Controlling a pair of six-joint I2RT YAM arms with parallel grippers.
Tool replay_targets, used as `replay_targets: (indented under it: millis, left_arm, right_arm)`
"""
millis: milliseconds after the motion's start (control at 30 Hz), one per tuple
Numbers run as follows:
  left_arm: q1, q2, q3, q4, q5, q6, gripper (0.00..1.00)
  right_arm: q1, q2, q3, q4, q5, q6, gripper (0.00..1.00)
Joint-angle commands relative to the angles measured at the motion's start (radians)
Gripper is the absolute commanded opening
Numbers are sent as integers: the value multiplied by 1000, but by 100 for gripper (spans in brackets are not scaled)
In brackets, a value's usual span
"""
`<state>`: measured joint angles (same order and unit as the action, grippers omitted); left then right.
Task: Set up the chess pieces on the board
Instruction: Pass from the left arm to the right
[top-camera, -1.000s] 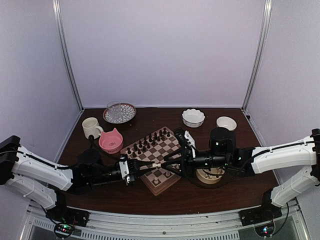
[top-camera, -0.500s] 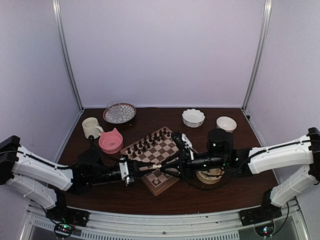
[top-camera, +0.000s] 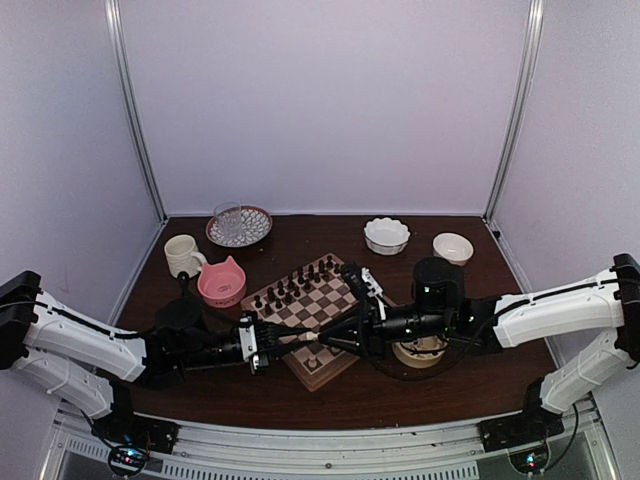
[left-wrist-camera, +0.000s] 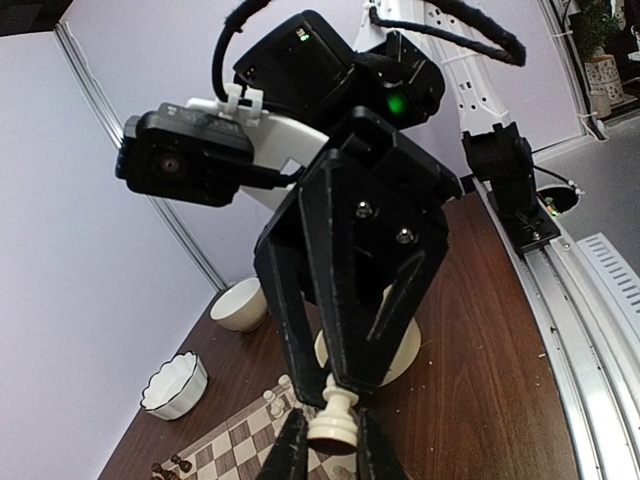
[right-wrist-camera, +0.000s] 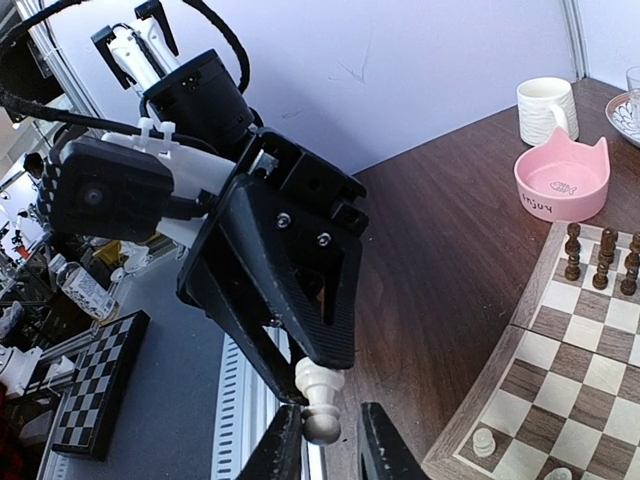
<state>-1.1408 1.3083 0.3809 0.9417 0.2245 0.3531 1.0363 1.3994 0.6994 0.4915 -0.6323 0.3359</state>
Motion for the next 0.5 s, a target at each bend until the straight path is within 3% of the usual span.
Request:
replay_targets:
  millis: [0,200,333,467]
  left_arm:
    - [-5,3,6,22,14,15,0]
    - [-5,12,8,23,15,17,0]
    - [-5,24,10,32,7,14,0]
    - [-4,24,14,32,-67,-25,38]
  right_arm:
    - [-4,7,24,39,-19,12,20]
    - [-4,7,26,38,-21,15,0]
    - [-4,2,24,24,-2,8,0]
    - [-5,-24,55,-99,111,-38,0]
